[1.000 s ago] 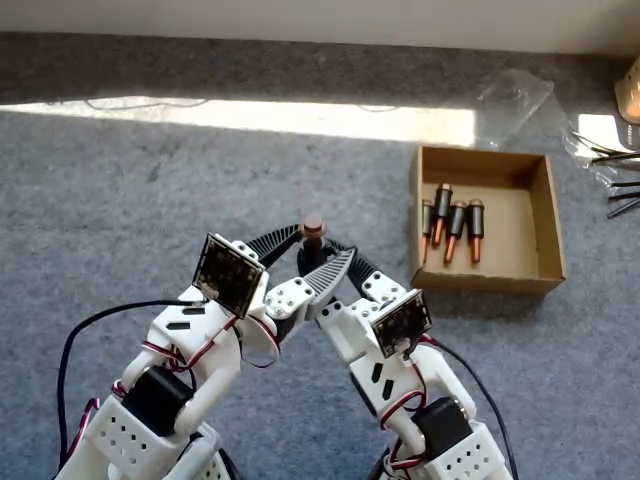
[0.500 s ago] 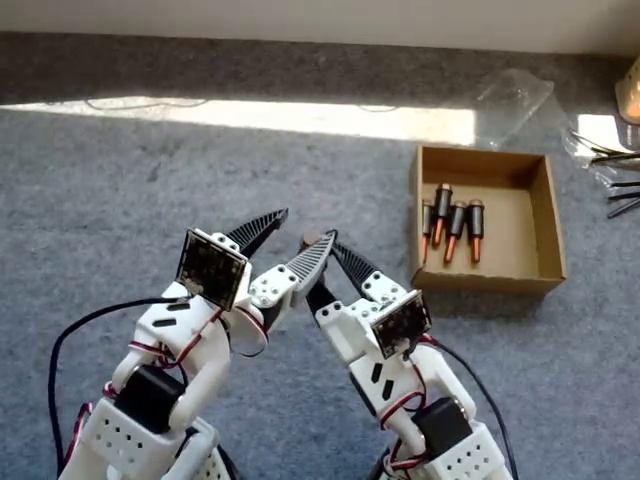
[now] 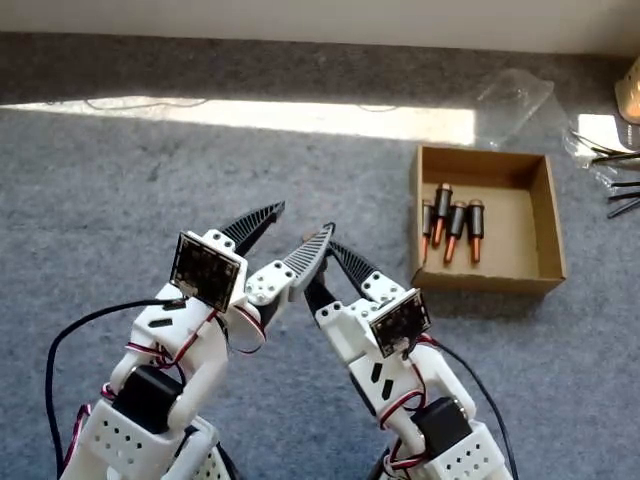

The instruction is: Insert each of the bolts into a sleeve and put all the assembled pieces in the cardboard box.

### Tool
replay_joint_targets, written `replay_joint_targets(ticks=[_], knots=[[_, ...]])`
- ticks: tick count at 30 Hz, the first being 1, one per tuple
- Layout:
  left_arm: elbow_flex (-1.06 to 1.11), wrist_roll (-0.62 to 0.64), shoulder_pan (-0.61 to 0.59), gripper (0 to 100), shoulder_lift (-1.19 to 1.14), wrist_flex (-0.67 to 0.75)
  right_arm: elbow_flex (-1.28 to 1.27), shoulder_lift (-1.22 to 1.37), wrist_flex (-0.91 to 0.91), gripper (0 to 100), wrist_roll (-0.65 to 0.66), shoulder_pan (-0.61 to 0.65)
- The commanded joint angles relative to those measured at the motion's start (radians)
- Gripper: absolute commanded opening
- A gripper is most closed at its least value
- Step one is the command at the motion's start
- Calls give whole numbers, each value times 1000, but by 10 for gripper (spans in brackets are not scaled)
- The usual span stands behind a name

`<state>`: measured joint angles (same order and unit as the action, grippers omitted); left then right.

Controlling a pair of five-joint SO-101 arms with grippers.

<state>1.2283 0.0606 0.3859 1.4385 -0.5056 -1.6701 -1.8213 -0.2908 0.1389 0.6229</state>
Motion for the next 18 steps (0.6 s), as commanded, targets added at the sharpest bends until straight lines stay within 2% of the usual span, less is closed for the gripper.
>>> replay_joint_targets(ticks=[1,8,13,18], knots=[[-67,-2,-105,197,16,23,-96,-8,1,4,8,-10],[-64,-3,-282,77,16,26,-96,-8,2,4,8,-48],[-27,-3,-383,37,16,26,-96,-8,2,4,8,-50],[12,-3,-435,5,16,23,-96,-8,1,4,8,-50]])
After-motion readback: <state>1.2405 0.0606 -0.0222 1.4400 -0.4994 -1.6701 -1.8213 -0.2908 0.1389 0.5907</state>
